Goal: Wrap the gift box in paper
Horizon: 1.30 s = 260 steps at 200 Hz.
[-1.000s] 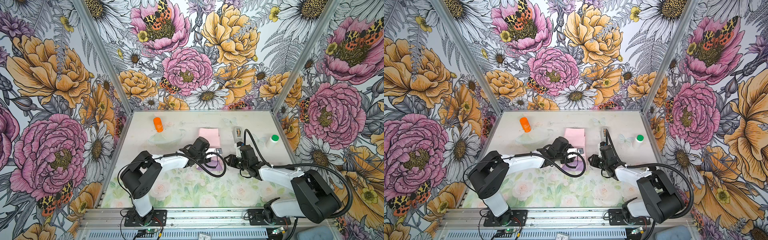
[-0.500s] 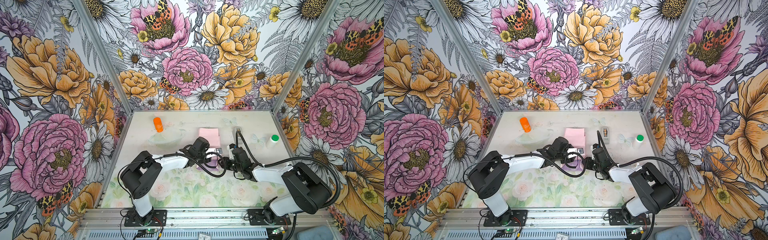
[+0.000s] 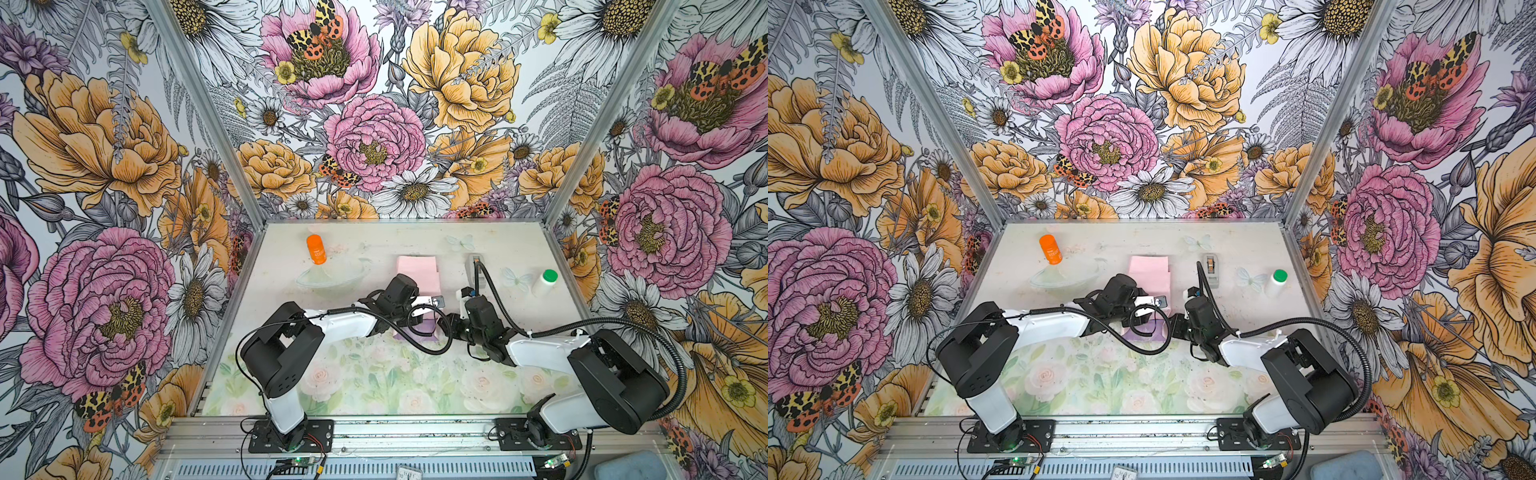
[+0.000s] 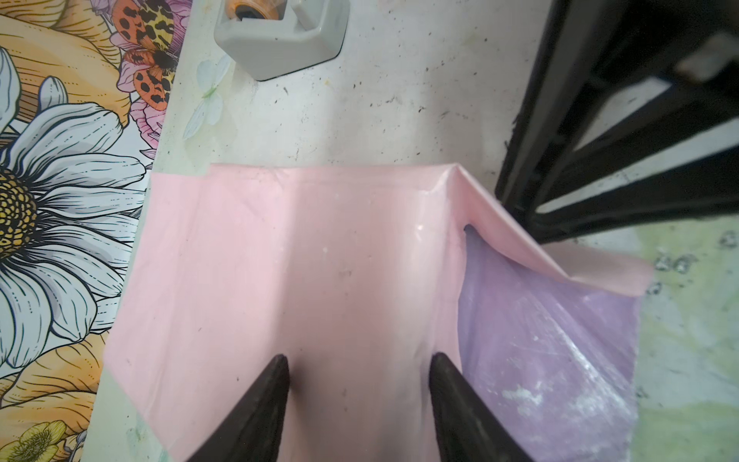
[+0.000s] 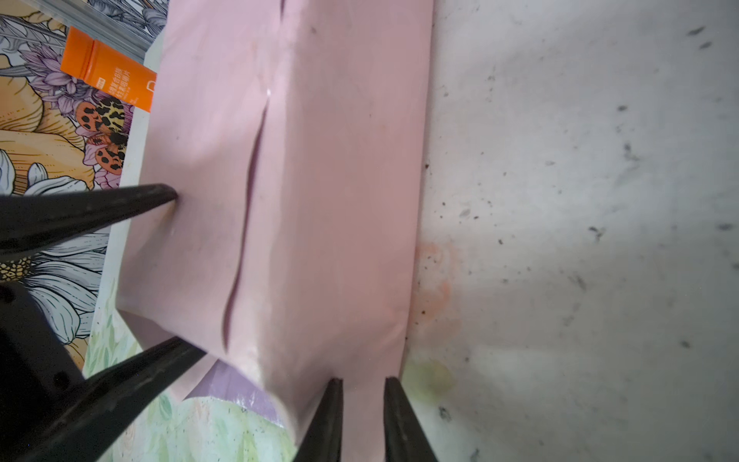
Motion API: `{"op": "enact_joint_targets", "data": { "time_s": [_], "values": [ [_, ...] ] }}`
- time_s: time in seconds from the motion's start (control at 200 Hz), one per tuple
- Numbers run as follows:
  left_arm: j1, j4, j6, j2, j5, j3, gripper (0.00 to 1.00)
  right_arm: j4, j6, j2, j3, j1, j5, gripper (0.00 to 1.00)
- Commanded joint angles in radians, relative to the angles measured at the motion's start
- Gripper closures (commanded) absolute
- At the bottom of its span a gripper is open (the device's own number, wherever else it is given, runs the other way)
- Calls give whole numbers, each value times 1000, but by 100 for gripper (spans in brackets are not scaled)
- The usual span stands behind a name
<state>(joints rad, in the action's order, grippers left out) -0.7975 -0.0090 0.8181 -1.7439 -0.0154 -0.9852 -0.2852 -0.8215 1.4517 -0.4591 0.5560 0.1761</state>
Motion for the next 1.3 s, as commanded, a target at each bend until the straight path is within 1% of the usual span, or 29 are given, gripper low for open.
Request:
{"op": "enact_joint_targets", "data": {
  "time_s": [0.0, 0.425, 0.69, 1.086, 1.181, 1.296],
  "values": [
    [-3, 31, -18, 12, 3, 18, 42, -62, -13, 32, -11, 19, -16, 81],
    [4, 40, -25, 17, 18, 26, 42, -108, -24, 92, -44, 59, -56, 86],
    [5, 49, -34, 21, 30, 29, 43, -137, -33, 133, -62, 70, -55, 87],
    [9, 57, -45, 20, 43, 31, 44, -152, -34, 215, -56, 81, -52, 84],
    [10, 61, -45, 22, 43, 34, 44, -154, -37, 208, -38, 82, -52, 80],
    [11, 61, -46, 25, 41, 39, 44, -176, -36, 159, -6, 84, -46, 75]
  ]
}}
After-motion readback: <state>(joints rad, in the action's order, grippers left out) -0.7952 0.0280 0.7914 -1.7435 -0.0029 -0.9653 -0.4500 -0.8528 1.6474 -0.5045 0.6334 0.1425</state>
